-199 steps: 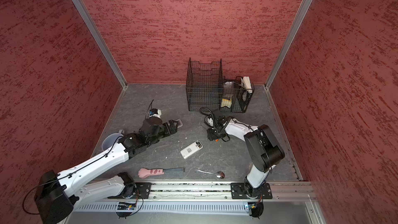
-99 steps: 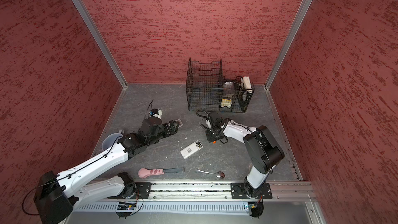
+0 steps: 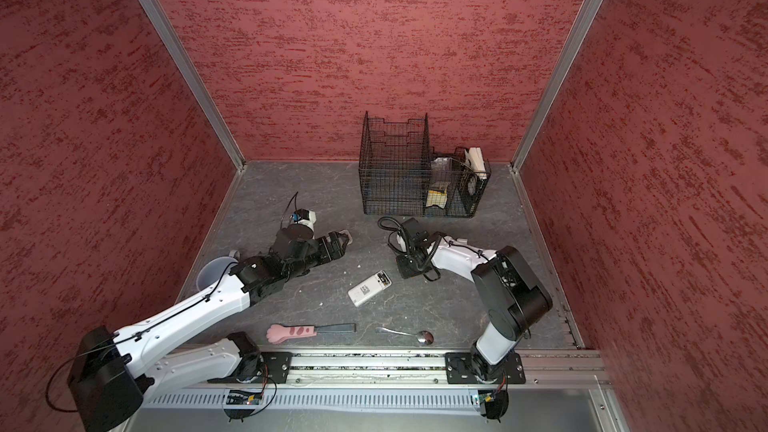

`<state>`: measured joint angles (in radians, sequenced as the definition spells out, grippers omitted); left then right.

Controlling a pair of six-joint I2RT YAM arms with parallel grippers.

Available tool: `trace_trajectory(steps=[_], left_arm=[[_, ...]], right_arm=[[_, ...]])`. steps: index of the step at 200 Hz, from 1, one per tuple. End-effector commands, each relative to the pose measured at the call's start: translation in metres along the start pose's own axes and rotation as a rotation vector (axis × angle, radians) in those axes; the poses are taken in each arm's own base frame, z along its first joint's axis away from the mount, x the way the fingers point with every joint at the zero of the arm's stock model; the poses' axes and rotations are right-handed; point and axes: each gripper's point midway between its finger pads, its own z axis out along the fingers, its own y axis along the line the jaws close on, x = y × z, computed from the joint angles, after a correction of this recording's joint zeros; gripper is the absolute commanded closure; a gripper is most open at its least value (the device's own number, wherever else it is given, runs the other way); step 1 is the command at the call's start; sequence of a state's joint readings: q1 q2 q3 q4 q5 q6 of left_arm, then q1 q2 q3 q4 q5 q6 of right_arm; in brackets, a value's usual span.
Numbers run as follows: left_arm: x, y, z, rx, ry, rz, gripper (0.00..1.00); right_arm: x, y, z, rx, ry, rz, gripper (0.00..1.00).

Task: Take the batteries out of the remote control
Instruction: 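Grasp the screwdriver handle with the right gripper and lift it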

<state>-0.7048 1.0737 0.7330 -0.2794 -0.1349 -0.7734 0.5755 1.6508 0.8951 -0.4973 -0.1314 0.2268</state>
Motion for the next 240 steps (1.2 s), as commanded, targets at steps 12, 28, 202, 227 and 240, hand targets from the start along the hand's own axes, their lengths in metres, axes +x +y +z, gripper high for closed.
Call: trace_trajectory(steps=[12, 28, 202, 227, 240], left_arm=[[-0.005, -0.004, 0.0, 0.017, -0.016, -0.008, 0.05], [-0.004, -0.005, 0.002, 0.024, -0.01, -0.015, 0.06], [0.006, -0.039, 0.013, 0.18, 0.062, -0.07, 0.09], [0.007, -0.042, 0.015, 0.199, 0.066, -0.078, 0.11], [0.008, -0.044, 0.017, 0.215, 0.07, -0.085, 0.13]], right_arm=[[0.032, -0.007, 0.008, 0.037, 0.109, 0.01, 0.75], [0.027, -0.005, 0.002, 0.038, 0.094, -0.003, 0.81], [-0.033, 0.109, -0.099, -0.58, -0.195, -0.046, 0.9], [-0.036, 0.115, -0.104, -0.616, -0.205, -0.045, 0.91], [-0.038, 0.119, -0.108, -0.645, -0.214, -0.045, 0.91]])
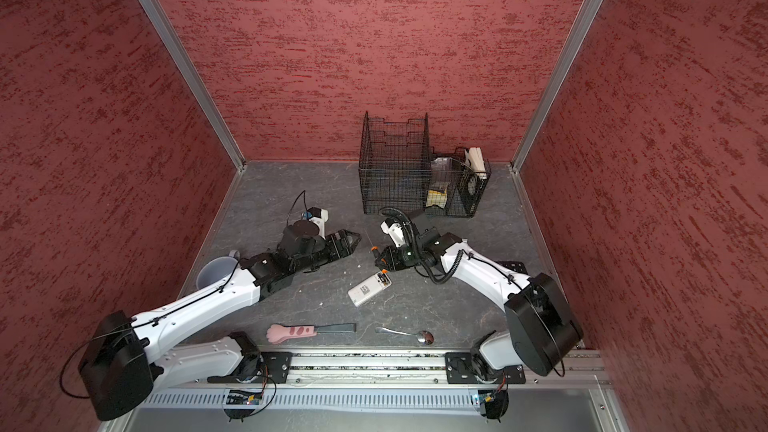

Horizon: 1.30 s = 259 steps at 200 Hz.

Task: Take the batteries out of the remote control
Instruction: 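Grasp the screwdriver handle with the right gripper and lift it, then bring the screwdriver toward the left gripper and grip its handle with the left gripper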

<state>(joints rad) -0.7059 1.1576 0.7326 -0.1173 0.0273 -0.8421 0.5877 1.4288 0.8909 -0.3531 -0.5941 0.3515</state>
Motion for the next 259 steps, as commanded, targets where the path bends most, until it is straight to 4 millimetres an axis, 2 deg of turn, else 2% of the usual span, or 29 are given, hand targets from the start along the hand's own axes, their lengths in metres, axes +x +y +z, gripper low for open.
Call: trace_trajectory(steps=[1, 53, 119, 161, 203, 259], left_arm=[[-0.001, -0.009, 0.001, 0.053, -0.006, -0.011, 0.13], [0.009, -0.021, 0.016, 0.118, 0.018, -0.005, 0.25], [0.013, -0.034, 0.03, 0.197, 0.007, -0.021, 0.58], [0.011, -0.042, 0.033, 0.222, 0.006, -0.012, 0.6], [0.012, -0.04, 0.037, 0.217, 0.007, -0.017, 0.61], [0.008, -0.037, 0.039, 0.21, -0.003, -0.023, 0.77]], right_arm=[[-0.012, 0.024, -0.006, -0.1, -0.042, -0.03, 0.91], [-0.021, 0.044, -0.012, -0.201, -0.086, -0.022, 0.92], [-0.025, 0.054, -0.015, -0.25, -0.107, -0.022, 0.92], [-0.024, 0.054, -0.015, -0.251, -0.106, -0.021, 0.93], [-0.027, 0.056, -0.016, -0.264, -0.112, -0.025, 0.93], [-0.026, 0.055, -0.014, -0.265, -0.113, -0.017, 0.93]])
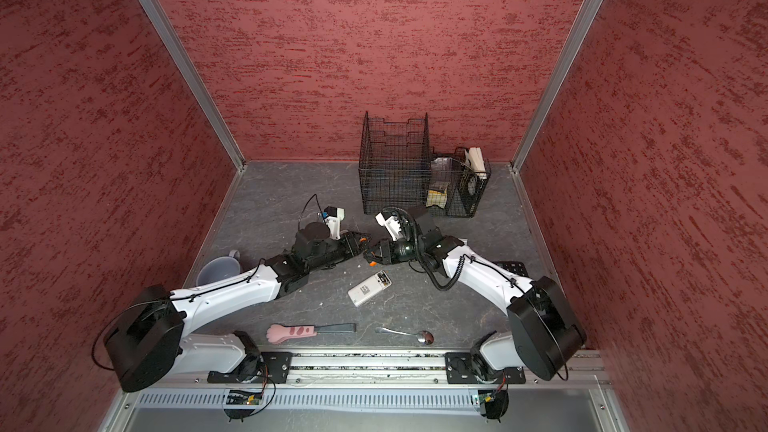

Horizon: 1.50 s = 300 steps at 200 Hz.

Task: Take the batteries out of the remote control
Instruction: 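Bring the screwdriver toward the left gripper and grip its handle with the left gripper, then hold the screwdriver upright with both grippers above the opened remote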

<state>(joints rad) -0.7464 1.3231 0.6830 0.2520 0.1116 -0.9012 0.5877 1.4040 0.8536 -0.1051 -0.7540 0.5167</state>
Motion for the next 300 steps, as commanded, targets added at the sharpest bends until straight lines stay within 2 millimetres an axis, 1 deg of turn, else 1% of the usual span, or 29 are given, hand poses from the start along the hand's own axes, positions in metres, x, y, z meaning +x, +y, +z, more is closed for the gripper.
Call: trace_trajectory(steps=[1, 18, 29, 48, 71, 79, 97, 120, 141, 159, 186, 212, 223, 243, 259, 300], left_arm=[[-0.005, -0.004, 0.002, 0.017, -0.013, 0.009, 0.77], [-0.006, -0.003, 0.002, 0.015, -0.014, 0.005, 0.82], [-0.006, -0.003, 0.002, 0.014, -0.015, 0.005, 0.87], [-0.007, -0.002, 0.002, 0.007, -0.017, 0.005, 1.0], [-0.007, 0.001, 0.002, -0.016, -0.015, -0.002, 1.0], [-0.008, 0.001, 0.001, -0.026, -0.013, -0.004, 1.0], [-0.01, 0.004, 0.001, -0.06, -0.013, -0.017, 1.0], [-0.016, 0.01, 0.0, -0.127, -0.012, -0.051, 1.0], [-0.019, 0.02, -0.002, -0.219, -0.005, -0.095, 1.0], [-0.022, 0.029, -0.007, -0.288, -0.018, -0.141, 1.0], [-0.027, 0.037, -0.012, -0.317, -0.038, -0.234, 1.0], [-0.029, 0.039, -0.012, -0.323, -0.031, -0.287, 1.0], [-0.03, 0.038, -0.011, -0.317, -0.028, -0.308, 1.0], [-0.032, 0.035, -0.01, -0.309, -0.025, -0.328, 1.0], [-0.034, 0.032, -0.009, -0.298, -0.025, -0.341, 1.0], [-0.036, 0.032, -0.005, -0.289, -0.008, -0.389, 1.0]], right_arm=[[-0.004, 0.012, -0.004, -0.041, -0.021, -0.036, 0.93], [-0.004, 0.013, -0.004, -0.041, -0.024, -0.035, 0.93], [-0.004, 0.012, -0.004, -0.039, -0.026, -0.034, 0.93], [-0.005, 0.013, -0.005, -0.038, -0.033, -0.036, 0.92], [-0.009, 0.014, -0.009, -0.023, -0.056, -0.041, 0.87], [-0.012, 0.015, -0.01, -0.013, -0.073, -0.048, 0.82], [-0.015, 0.012, -0.015, 0.02, -0.106, -0.051, 0.66], [-0.018, 0.009, -0.018, 0.076, -0.156, -0.055, 0.56], [-0.019, 0.013, -0.019, 0.128, -0.215, -0.065, 0.51], [-0.023, 0.017, -0.02, 0.191, -0.291, -0.071, 0.49], [-0.032, 0.029, -0.029, 0.255, -0.456, -0.077, 0.47], [-0.036, 0.028, -0.035, 0.294, -0.572, -0.057, 0.46], [-0.036, 0.025, -0.034, 0.3, -0.584, -0.046, 0.46], [-0.035, 0.023, -0.027, 0.312, -0.572, -0.047, 0.46], [-0.035, 0.023, -0.019, 0.306, -0.566, -0.051, 0.46], [-0.039, 0.027, -0.008, 0.272, -0.583, -0.049, 0.46]])
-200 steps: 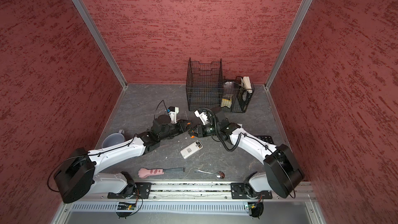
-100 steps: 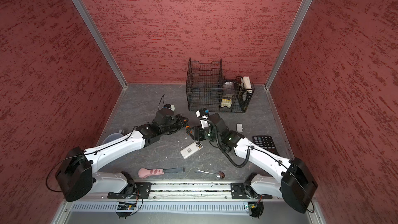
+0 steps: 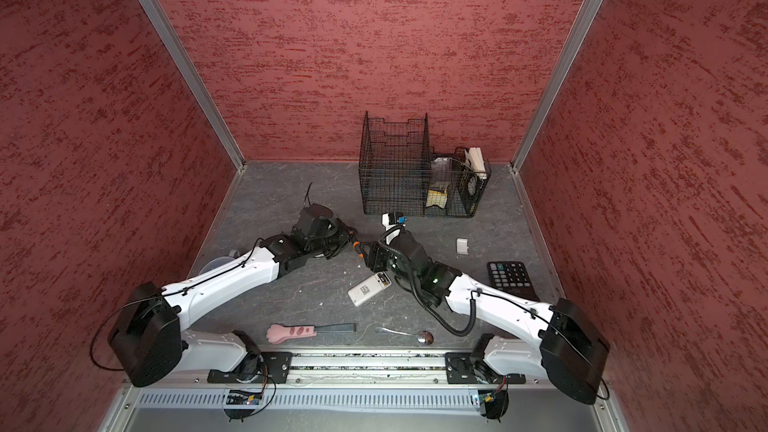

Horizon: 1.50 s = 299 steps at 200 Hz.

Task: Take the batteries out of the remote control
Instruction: 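Hold the screwdriver upright with both grippers above the opened remote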

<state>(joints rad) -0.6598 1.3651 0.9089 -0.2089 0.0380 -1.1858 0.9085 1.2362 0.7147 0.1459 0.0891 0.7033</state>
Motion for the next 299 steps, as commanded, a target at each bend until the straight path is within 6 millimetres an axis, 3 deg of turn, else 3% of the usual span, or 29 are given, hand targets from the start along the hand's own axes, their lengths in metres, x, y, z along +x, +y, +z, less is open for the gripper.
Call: trace_trajectory(steps=[1, 111, 186, 299], left_arm=[[-0.002, -0.008, 0.002, 0.02, 0.02, -0.04, 1.0], [-0.003, -0.019, 0.001, 0.077, 0.026, -0.086, 1.0], [-0.002, -0.027, -0.002, 0.114, 0.042, -0.085, 1.0], [0.002, -0.026, -0.002, 0.128, 0.068, -0.092, 1.0]], right_arm=[[-0.013, 0.01, 0.004, -0.027, -0.073, 0.033, 0.46], [0.004, 0.001, 0.023, -0.006, -0.047, 0.059, 0.46], [-0.004, -0.009, 0.027, 0.007, -0.126, 0.118, 0.53], [-0.01, -0.006, 0.04, -0.018, -0.136, 0.125, 0.56]])
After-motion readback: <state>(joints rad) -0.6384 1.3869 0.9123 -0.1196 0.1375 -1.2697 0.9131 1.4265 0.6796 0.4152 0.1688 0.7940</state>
